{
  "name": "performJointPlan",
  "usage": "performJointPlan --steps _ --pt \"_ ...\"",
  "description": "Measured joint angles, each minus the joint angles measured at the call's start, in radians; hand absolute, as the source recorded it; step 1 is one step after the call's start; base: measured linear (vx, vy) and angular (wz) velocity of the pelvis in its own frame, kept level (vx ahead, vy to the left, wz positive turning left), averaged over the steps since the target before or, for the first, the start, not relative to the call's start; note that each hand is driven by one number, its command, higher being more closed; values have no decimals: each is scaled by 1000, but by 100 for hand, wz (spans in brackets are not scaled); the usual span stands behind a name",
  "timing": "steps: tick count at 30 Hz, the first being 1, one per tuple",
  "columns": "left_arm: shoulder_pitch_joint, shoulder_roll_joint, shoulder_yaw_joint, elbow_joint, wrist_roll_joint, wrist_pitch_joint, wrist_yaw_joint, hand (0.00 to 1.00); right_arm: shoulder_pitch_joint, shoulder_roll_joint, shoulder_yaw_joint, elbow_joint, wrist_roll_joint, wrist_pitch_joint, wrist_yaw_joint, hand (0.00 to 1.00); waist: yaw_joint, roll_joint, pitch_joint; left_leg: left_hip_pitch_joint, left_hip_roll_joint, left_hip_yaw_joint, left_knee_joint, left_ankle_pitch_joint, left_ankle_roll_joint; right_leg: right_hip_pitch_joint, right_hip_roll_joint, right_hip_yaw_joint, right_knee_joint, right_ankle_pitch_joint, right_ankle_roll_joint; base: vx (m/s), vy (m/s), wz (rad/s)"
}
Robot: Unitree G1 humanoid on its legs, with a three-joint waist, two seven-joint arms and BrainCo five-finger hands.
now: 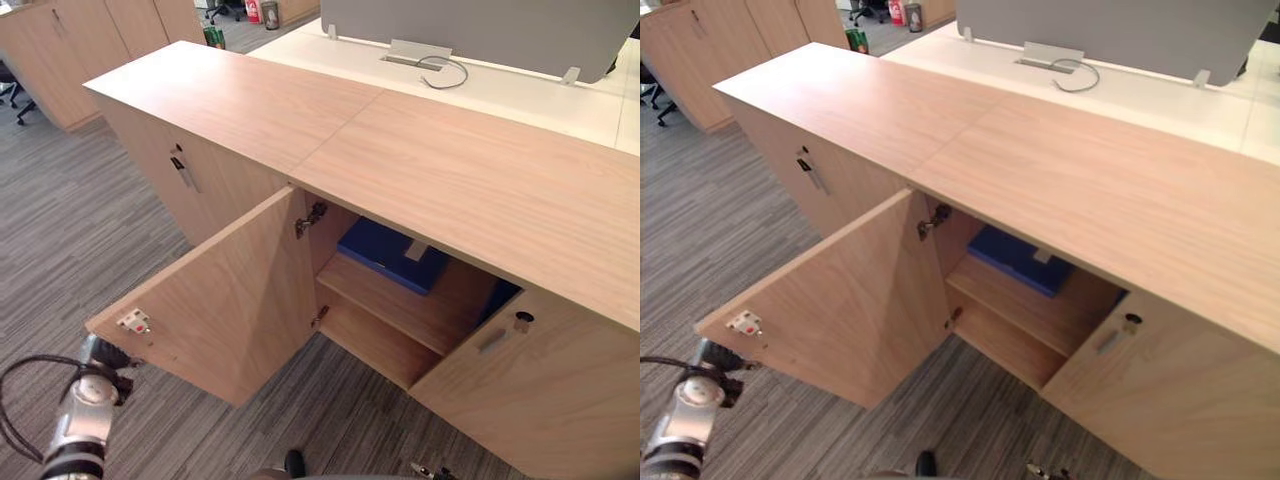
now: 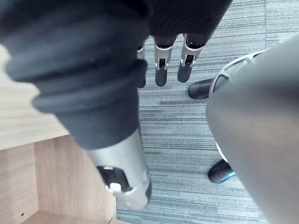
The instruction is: Walk over to the cabinet, pick up the folder, carry it to the office cabinet, place the folder inside the office cabinet, then close the office cabinet door
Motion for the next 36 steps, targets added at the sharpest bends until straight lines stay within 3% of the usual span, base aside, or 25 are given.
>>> performJointPlan --steps 3,7,13,16,18,21,23,36 --pt "93 -44 -66 -104 -2 -18 -1 0 2 0 27 1 -5 0 0 0 10 3 -8 -1 0 -10 -1 4 4 1 0 -6 5 0 0 -37 10 9" --pt "170 -78 -233 -196 6 -70 -12 0 1 -7 63 1 -37 -5 -3 0 15 10 -15 -20 -6 -42 -1 22 13 -2 -3 -33 11 0 0 -83 13 23" --pt "174 -81 -512 -289 120 -129 -58 0 -9 -17 126 10 -41 -22 -16 0 11 13 -21 -57 -2 -71 -1 49 18 -35 -2 -43 27 -3 -6 -92 27 14" --pt "159 -88 -652 -335 166 -176 -74 0 -10 -19 162 11 -43 -28 -24 0 -10 7 -49 -69 -3 -74 -1 55 24 -48 -3 -40 28 0 -9 -62 28 0" --pt "121 -86 -753 -389 180 -242 -82 0 -13 -18 189 12 -58 -31 -31 0 -23 -1 -66 -84 -2 -74 -1 62 29 -66 -2 -37 32 3 -5 0 0 0" --pt "74 -105 -832 -447 195 -326 -92 0 -24 -17 205 13 -80 -31 -39 0 -35 -6 -66 -85 -1 -74 -1 66 28 -65 0 -38 29 7 0 0 0 0" --pt "62 -106 -855 -459 194 -351 -101 0 -30 -15 214 17 -80 -31 -42 0 -45 -6 -66 -85 -1 -74 -1 66 27 -63 4 -37 27 9 1 0 0 0" --pt "82 -114 -909 -386 115 -341 -188 0 -44 -7 240 21 -111 -36 -58 0 -80 -18 -60 -62 18 -69 -2 65 17 -37 23 -36 8 13 4 -5 -15 -1"
